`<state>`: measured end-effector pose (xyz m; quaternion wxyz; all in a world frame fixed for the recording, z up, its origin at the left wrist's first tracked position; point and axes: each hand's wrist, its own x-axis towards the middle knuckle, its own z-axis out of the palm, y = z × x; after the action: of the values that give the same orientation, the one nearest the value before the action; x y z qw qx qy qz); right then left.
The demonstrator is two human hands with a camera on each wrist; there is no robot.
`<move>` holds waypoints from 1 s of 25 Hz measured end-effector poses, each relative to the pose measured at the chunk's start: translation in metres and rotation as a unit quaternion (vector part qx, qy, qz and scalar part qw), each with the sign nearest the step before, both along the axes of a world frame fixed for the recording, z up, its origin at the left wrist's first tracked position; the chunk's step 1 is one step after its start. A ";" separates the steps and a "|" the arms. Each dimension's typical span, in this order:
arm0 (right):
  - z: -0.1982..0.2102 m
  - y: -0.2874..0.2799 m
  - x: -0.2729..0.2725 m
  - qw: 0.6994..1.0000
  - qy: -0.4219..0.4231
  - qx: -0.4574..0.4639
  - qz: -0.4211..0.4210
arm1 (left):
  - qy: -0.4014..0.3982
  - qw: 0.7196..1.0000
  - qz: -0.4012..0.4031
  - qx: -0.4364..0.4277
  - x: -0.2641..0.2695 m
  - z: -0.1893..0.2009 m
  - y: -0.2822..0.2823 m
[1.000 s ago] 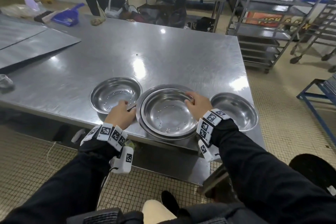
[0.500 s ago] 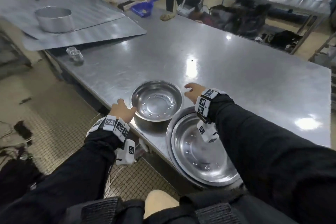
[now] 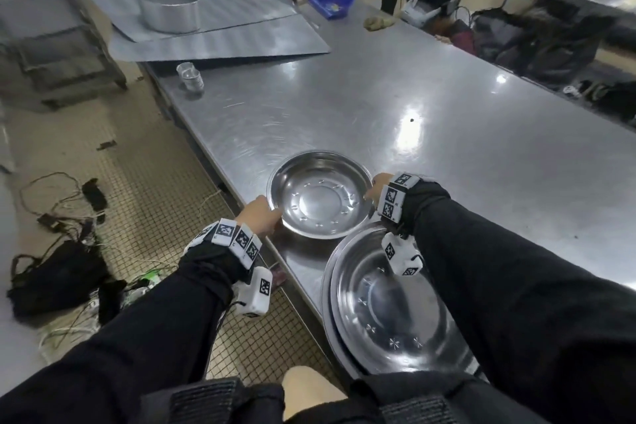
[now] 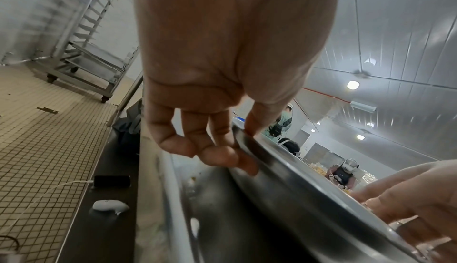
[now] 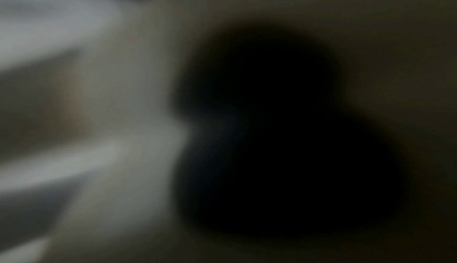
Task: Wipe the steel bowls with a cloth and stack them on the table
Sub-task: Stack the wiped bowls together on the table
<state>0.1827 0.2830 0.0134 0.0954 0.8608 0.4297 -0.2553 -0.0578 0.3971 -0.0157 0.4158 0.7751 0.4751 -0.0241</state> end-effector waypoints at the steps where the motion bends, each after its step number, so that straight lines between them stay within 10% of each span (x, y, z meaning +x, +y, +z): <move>1: -0.001 -0.002 -0.003 0.999 -0.005 0.029 -0.027 | -0.016 1.000 0.004 0.004 0.002 0.002 -0.001; 13: 0.093 -0.104 -0.030 0.848 0.107 0.396 -0.335 | -0.201 0.973 -0.091 0.065 0.020 0.086 -0.024; 25: 0.066 -0.245 -0.172 0.775 -0.069 0.396 -0.488 | -0.164 0.933 -0.309 0.085 0.004 0.074 -0.100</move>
<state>0.0110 0.0377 0.0794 -0.3620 0.9320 0.0071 -0.0152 -0.0539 0.2970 0.0582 0.3922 0.9093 0.1378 0.0171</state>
